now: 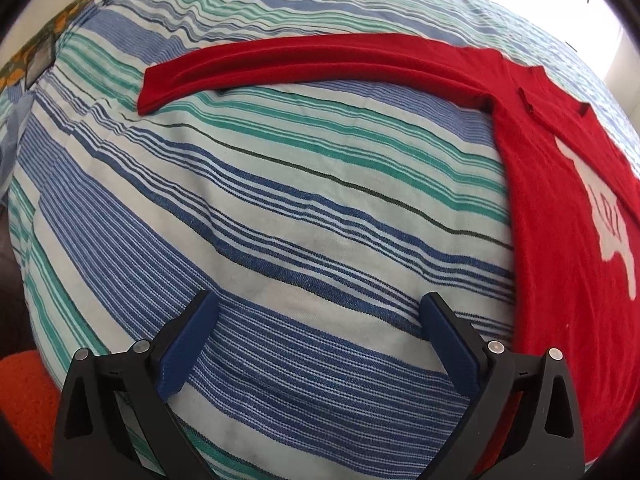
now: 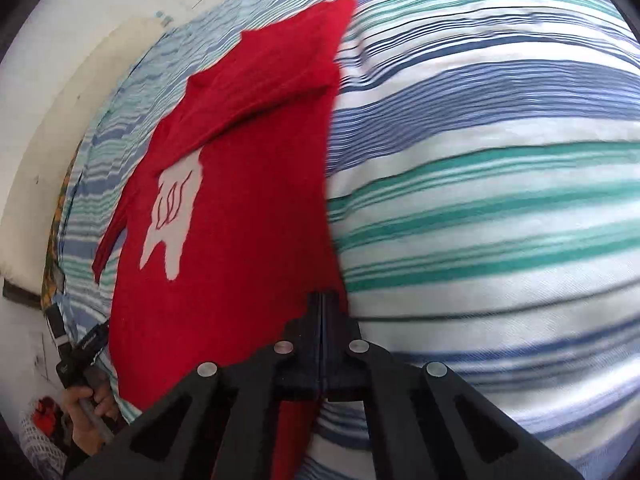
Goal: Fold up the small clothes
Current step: 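Fold the held side and sleeve over the sweater body with the right gripper, then open the right gripper and release the folded side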
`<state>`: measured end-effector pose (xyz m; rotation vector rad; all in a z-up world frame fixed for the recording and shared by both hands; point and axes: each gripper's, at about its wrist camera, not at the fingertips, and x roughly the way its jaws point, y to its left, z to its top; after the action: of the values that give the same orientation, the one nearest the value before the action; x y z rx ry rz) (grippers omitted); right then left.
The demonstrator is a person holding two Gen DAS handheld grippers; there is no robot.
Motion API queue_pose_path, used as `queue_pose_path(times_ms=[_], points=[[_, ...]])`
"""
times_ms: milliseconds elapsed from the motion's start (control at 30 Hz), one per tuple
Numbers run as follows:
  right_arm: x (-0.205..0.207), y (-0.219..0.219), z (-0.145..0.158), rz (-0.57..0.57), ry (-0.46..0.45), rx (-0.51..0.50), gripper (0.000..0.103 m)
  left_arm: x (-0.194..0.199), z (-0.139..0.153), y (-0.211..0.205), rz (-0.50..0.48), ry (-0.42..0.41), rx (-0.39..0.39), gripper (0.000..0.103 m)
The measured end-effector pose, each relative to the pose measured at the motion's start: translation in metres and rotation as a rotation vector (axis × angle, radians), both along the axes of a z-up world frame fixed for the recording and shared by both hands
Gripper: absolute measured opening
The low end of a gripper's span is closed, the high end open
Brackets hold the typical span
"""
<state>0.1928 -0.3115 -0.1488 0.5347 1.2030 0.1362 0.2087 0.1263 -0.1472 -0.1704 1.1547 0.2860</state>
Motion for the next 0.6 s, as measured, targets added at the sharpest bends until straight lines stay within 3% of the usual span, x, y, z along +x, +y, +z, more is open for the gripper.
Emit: queue_pose_path(times_ms=[33,133,233,300,333,400,500,600], points=[[-0.01,0.004,0.013,0.006,-0.021,-0.027,0.014,0.0,-0.001,-0.001,-0.001,-0.001,0.003,0.102],[-0.038,0.037,0.039,0.145,-0.081,0.033,0.018,0.0,-0.001,0.001,0.008,-0.003,-0.006,0.102],[-0.068,0.062,0.033,0.238,-0.062,0.038,0.031,-0.003,-0.002,0.0,0.012,-0.011,-0.005,0.102],[-0.09,0.066,0.002,0.213,0.025,0.004,0.033,-0.006,-0.002,-0.002,0.001,-0.016,0.005,0.103],[-0.103,0.058,-0.005,0.169,0.004,0.03,0.028,-0.007,-0.002,-0.002,-0.006,-0.016,0.011,0.103],[-0.116,0.046,-0.001,0.119,-0.022,0.049,0.027,-0.008,-0.002,-0.003,-0.01,-0.016,0.019,0.103],[-0.122,0.036,0.019,0.086,-0.046,-0.033,0.03,-0.009,-0.003,-0.003,-0.008,-0.023,0.027,0.103],[-0.126,0.031,0.039,0.001,-0.165,-0.131,0.054,-0.011,-0.003,-0.005,-0.01,-0.03,0.037,0.103]])
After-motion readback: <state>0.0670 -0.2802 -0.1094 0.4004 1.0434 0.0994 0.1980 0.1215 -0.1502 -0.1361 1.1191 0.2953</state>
